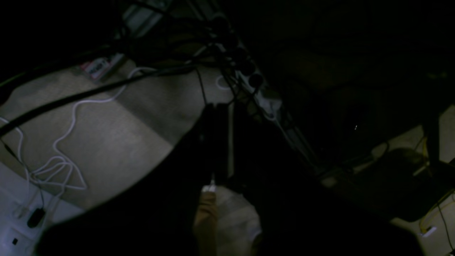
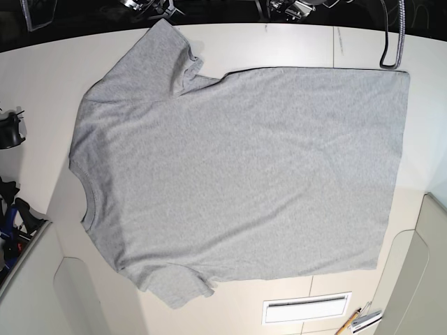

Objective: Fold the T-shirt properly
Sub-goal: 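Move both grippers toward the shirt's shoulder corners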

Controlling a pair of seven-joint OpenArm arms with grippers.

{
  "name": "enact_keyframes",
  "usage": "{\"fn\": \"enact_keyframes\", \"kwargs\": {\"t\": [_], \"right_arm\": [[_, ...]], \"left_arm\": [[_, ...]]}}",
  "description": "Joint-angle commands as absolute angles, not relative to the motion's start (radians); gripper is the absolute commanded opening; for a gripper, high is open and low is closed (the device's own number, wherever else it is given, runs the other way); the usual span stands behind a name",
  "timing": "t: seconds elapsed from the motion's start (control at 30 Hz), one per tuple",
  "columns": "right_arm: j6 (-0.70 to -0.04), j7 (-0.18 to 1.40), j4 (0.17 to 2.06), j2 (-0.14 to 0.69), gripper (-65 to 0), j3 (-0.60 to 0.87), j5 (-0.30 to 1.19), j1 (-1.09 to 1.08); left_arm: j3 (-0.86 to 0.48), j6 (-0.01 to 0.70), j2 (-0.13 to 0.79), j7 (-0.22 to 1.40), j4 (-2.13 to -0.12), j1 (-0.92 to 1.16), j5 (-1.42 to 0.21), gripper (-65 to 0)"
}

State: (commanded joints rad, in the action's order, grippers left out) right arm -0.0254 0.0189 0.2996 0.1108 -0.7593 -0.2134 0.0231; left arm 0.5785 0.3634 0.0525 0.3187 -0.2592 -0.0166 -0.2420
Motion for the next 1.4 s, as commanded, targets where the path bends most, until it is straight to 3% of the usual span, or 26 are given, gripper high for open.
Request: {"fn": "enact_keyframes", "kwargs": {"t": [0.3, 0.6, 0.83, 1.0, 1.1, 1.4], "right_arm": [[-0.026, 0.019, 0.319, 0.111, -60.7, -0.759, -0.213, 0.026], [-0.027, 0.023, 0.32, 0.148, -60.7, -0.759, -0.202, 0.072], [-0.026, 0.023, 0.476, 0.289, -60.7, -0.759, -0.201, 0.193], [-0.026, 0.023, 0.648, 0.398, -60.7, -0.759, -0.147, 0.286], [-0.027, 0.024, 0.74, 0.461, -60.7, -0.759, -0.111, 0.338], [-0.026, 0.144, 1.097, 0.644, -60.7, -0.759, -0.06, 0.513]], "left_arm": [[0.579, 0.364, 0.053, 0.319, -0.302, -0.016, -0.032, -51.4], [0.578, 0.364, 0.092, 0.469, -0.305, 0.025, -0.071, -51.4], [0.56, 0.411, 0.226, 0.47, -0.48, 0.192, -0.135, -51.4], [0.474, 0.426, 0.297, 0.49, -0.668, 0.361, -0.189, -51.4], [0.392, 0.488, 0.311, 0.506, -0.772, 0.466, -0.196, -51.4], [0.148, 0.513, 0.316, 0.527, -1.098, 0.717, -0.203, -51.4]]}}
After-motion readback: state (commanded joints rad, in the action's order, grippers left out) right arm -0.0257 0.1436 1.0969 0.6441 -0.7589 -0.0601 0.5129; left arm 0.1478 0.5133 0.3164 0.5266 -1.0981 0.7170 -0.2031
